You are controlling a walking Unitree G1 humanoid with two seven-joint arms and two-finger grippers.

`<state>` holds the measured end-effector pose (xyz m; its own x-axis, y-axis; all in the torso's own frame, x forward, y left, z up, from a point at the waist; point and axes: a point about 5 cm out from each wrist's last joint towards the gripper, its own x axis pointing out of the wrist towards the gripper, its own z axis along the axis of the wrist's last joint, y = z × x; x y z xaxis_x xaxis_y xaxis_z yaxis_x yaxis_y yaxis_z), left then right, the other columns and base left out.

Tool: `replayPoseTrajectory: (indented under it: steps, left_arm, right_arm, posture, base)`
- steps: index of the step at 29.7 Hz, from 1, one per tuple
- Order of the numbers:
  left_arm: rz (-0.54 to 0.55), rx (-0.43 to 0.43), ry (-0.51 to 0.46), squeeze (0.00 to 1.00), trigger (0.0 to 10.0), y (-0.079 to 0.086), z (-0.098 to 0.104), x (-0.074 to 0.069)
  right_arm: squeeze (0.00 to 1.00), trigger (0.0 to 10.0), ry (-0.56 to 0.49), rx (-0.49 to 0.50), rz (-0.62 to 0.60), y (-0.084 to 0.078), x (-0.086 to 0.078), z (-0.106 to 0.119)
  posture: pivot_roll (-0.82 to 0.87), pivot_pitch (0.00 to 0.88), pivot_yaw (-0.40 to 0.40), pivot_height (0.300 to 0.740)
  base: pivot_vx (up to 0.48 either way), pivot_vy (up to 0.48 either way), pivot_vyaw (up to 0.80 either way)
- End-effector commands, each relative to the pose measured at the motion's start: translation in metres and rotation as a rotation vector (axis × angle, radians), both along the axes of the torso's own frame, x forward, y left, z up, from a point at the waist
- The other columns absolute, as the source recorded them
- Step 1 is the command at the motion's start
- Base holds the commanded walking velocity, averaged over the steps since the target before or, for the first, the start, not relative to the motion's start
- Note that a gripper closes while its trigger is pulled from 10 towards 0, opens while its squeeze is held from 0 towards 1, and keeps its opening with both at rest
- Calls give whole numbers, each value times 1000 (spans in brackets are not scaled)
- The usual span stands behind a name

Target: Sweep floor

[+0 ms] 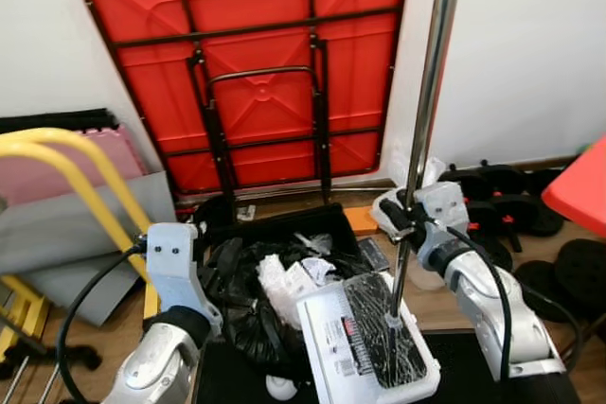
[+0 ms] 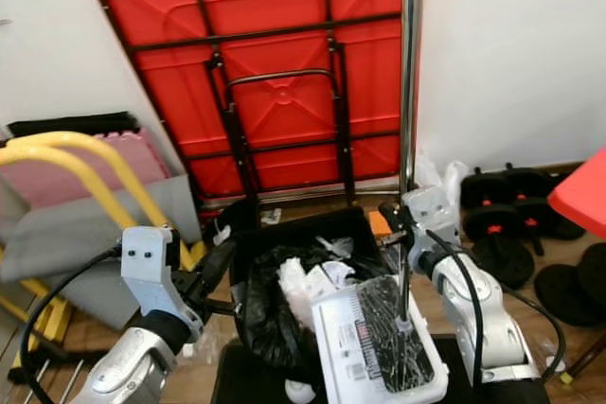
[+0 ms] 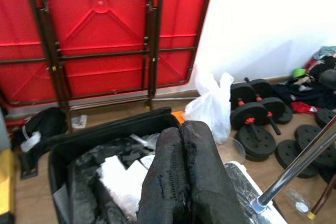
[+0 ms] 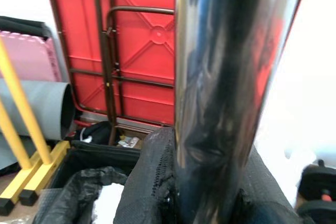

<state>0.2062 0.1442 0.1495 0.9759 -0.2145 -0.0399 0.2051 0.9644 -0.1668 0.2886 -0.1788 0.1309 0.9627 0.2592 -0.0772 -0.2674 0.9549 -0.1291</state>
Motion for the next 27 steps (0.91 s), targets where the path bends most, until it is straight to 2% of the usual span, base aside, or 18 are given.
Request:
replayPoseTrajectory:
  steps: [1, 27]
  left_arm:
    - [-30, 8, 19, 0, 10000, 2, -5, 1]
    - [-42, 26, 11, 0, 10000, 2, -4, 2]
  right_arm:
    - [0, 10000, -75, 17, 11, 5, 6, 15]
    - [0, 10000, -85, 14, 11, 6, 8, 16]
  posture:
    - [-109, 0, 29, 740]
    - [-110, 0, 30, 740]
  base:
    - [0, 0, -800]
    - [0, 0, -800]
